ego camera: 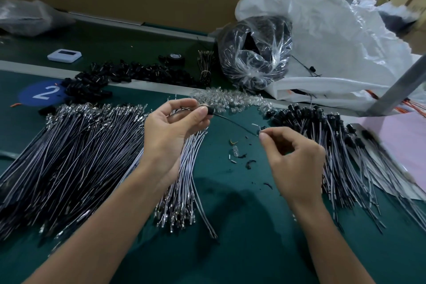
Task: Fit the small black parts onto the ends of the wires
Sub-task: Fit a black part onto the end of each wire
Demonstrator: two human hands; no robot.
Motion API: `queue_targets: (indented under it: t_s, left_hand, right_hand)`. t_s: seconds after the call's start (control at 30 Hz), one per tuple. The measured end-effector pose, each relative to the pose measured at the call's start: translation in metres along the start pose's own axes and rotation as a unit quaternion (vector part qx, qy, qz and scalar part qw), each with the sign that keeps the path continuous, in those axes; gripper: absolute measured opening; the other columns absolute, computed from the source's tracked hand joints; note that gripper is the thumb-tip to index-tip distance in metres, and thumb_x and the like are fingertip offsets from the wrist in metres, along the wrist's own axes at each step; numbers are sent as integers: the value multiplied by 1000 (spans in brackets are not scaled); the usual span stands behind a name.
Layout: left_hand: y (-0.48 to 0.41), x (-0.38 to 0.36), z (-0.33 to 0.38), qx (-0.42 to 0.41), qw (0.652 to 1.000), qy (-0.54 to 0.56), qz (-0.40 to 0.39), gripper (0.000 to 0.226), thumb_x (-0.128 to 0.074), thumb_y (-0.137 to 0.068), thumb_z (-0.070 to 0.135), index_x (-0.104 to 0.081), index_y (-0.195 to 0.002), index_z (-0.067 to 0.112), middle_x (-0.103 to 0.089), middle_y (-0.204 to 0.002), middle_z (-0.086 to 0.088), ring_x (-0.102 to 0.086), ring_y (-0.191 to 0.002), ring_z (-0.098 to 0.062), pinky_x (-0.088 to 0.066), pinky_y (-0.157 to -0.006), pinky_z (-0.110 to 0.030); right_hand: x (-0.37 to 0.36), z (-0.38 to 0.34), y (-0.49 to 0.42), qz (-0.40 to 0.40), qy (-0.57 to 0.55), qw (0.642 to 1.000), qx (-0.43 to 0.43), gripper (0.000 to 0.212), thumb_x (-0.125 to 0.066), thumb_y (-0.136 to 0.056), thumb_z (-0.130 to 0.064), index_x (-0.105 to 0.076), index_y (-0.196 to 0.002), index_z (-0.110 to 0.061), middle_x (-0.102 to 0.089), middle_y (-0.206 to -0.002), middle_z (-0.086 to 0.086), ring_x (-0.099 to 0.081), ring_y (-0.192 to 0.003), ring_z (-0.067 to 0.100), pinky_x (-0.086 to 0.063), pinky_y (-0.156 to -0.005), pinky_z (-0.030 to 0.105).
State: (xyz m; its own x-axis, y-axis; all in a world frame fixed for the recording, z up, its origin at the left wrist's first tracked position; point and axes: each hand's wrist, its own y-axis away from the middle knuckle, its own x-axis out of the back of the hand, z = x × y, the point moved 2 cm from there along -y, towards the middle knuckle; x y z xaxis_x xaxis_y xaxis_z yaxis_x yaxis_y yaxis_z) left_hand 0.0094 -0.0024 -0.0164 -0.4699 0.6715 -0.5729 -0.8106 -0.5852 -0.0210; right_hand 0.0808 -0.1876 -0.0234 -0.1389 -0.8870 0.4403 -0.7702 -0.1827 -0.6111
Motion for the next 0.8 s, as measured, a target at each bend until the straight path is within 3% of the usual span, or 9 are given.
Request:
queue_targets:
  t_s: [0.27,0.43,0.53,0.63,0.8]
  left_hand:
    - [-4,3,-2,54,996,60,-31,33,-71,-68,8,-64,-100,4,-75,-84,-9,-73,-76,-18,-58,-69,-21]
    - [-6,6,3,50,995,80,-24,31,-69,-68,6,-64,-99,5,-75,-83,-8,-73,-74,-17,-58,-68,-21]
    - [-10,12,9,25,995,97,0,26,-67,-72,4,-63,-97,6,-75,-82,-6,-73,-75,-17,-59,-71,-22]
    - [-12,15,10,12,995,100,20,16,-63,-82,-2,-63,-96,6,-74,-82,-6,-73,-77,-18,-59,-74,-24]
    - [-13,14,9,-1,995,96,27,18,-67,-77,1,-65,-94,7,-70,-90,-10,-72,-81,-20,-58,-73,-24]
  right_hand:
    - [-2,-2,0,-44,-36,998,-42,18,-67,-90,-8,-74,-101,-19,-70,-80,-17,-66,-73,3,-54,-71,19]
    - [-1,-2,1,-79,-110,987,-89,14,-63,-92,-8,-70,-89,-19,-68,-69,-1,-64,-61,22,-54,-55,29]
    - [-3,-2,1,-101,-121,983,-94,12,-61,-95,-16,-67,-85,-17,-63,-65,-2,-57,-56,18,-50,-51,35]
    - [-5,-2,-1,-112,-131,981,-88,17,-59,-96,-20,-66,-82,-16,-54,-58,-17,-44,-52,2,-36,-51,19]
    - [-5,-2,1,-97,-170,975,-104,23,-62,-93,-13,-65,-70,-12,-50,-56,-9,-36,-51,3,-31,-49,17]
